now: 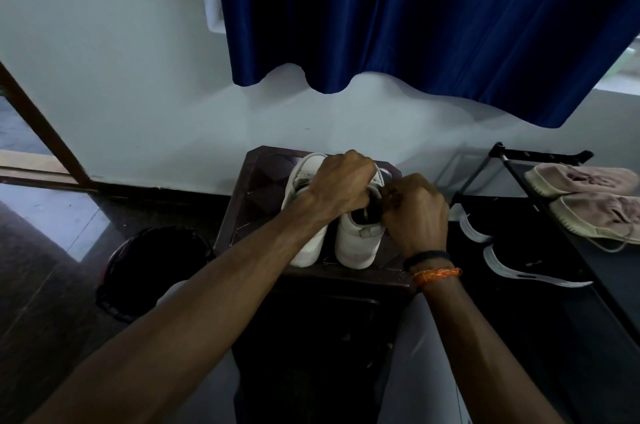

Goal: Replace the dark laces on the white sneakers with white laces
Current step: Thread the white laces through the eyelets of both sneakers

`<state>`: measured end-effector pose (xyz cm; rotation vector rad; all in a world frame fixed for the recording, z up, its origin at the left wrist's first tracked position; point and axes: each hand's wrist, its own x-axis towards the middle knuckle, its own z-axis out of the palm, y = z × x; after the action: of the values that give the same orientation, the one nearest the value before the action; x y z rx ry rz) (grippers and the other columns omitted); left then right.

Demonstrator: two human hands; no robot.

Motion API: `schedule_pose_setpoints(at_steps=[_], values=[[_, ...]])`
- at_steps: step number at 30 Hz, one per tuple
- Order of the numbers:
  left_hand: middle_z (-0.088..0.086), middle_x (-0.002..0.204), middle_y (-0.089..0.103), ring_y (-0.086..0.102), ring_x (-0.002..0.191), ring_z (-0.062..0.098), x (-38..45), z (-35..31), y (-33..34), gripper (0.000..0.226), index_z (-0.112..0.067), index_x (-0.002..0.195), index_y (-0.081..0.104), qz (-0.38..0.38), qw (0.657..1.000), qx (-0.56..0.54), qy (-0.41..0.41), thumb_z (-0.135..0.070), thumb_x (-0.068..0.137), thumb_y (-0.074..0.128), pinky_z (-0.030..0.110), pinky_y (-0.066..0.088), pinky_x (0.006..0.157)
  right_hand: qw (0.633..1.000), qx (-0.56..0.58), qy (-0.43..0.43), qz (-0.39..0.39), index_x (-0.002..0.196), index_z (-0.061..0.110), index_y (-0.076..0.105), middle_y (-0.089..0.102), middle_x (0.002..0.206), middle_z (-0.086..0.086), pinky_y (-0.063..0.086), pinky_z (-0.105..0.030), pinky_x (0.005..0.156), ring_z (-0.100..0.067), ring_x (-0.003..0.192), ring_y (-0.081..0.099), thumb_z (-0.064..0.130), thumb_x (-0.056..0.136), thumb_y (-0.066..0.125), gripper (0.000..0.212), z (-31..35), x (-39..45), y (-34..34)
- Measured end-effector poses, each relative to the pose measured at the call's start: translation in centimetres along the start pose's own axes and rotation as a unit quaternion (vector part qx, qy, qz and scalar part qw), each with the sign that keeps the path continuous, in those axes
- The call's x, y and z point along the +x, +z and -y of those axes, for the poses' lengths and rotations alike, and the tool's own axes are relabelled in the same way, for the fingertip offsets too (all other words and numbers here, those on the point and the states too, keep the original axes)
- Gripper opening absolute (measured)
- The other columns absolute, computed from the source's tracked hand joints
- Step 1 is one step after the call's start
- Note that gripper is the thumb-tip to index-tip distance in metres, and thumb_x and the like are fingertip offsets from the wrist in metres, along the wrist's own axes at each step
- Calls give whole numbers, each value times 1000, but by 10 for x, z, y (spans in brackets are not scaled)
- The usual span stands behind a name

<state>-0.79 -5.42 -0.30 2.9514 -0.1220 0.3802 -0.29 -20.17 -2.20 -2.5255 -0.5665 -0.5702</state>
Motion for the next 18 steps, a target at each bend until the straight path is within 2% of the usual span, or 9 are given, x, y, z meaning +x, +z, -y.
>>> schedule_pose_setpoints(at_steps=[3, 6, 8, 12, 14, 16, 18], values=[[9, 80, 62, 64, 76, 30, 0, 1, -3, 15, -15, 73, 52, 13, 1000, -7, 22, -15, 74, 67, 30, 35, 60, 999, -8, 8, 47, 93, 15, 63, 67, 96, -6, 34, -28, 62, -34, 78, 64, 10, 75, 72, 21, 2, 5, 0], [4, 77, 62, 61, 72, 24, -2, 2, -4, 10, -13, 79, 58, 14, 999, -25, 40, -18, 78, 67, 29, 38, 60, 994, -45, -4, 99, 114, 19, 56, 61, 117, -5, 35, -29, 63, -33, 86, 65, 26, 77, 77, 43, 3, 8, 6], [3, 76, 64, 56, 69, 21, -3, 2, -5, 10, -14, 80, 59, 13, 998, -38, 49, -18, 79, 67, 29, 38, 60, 991, -66, -5, 112, 120, 18, 53, 57, 124, -7, 35, -31, 64, -35, 89, 66, 27, 82, 73, 44, 4, 10, 11], [-6, 56, 41, 41, 57, 17, -6, 2, -8, 34, -20, 59, 38, 20, 996, -79, 42, -13, 76, 67, 28, 29, 53, 988, -101, 29, 113, 121, 15, 48, 61, 120, -12, 40, -35, 62, -40, 88, 66, 23, 86, 64, 39, 4, 18, 20], [-1, 54, 48, 48, 55, 20, -6, 3, -7, 26, -16, 56, 48, 34, 994, -106, 17, -15, 71, 68, 30, 35, 50, 984, -114, 56, 125, 121, 13, 46, 62, 117, -13, 42, -38, 64, -40, 91, 67, 25, 87, 62, 39, 6, 23, 22], [2, 60, 61, 58, 60, 21, -3, 8, -6, 13, -12, 64, 64, 48, 989, -142, -7, -22, 67, 71, 32, 47, 52, 978, -123, 76, 147, 124, 13, 44, 60, 122, -14, 42, -39, 65, -41, 96, 66, 29, 87, 64, 45, 8, 24, 23], [-1, 68, 66, 61, 66, 18, -3, 12, -7, 13, -15, 72, 71, 57, 984, -167, -19, -27, 67, 75, 28, 48, 56, 976, -106, 92, 165, 127, 14, 43, 54, 126, -13, 41, -38, 67, -41, 100, 65, 29, 84, 68, 52, 9, 20, 17]])
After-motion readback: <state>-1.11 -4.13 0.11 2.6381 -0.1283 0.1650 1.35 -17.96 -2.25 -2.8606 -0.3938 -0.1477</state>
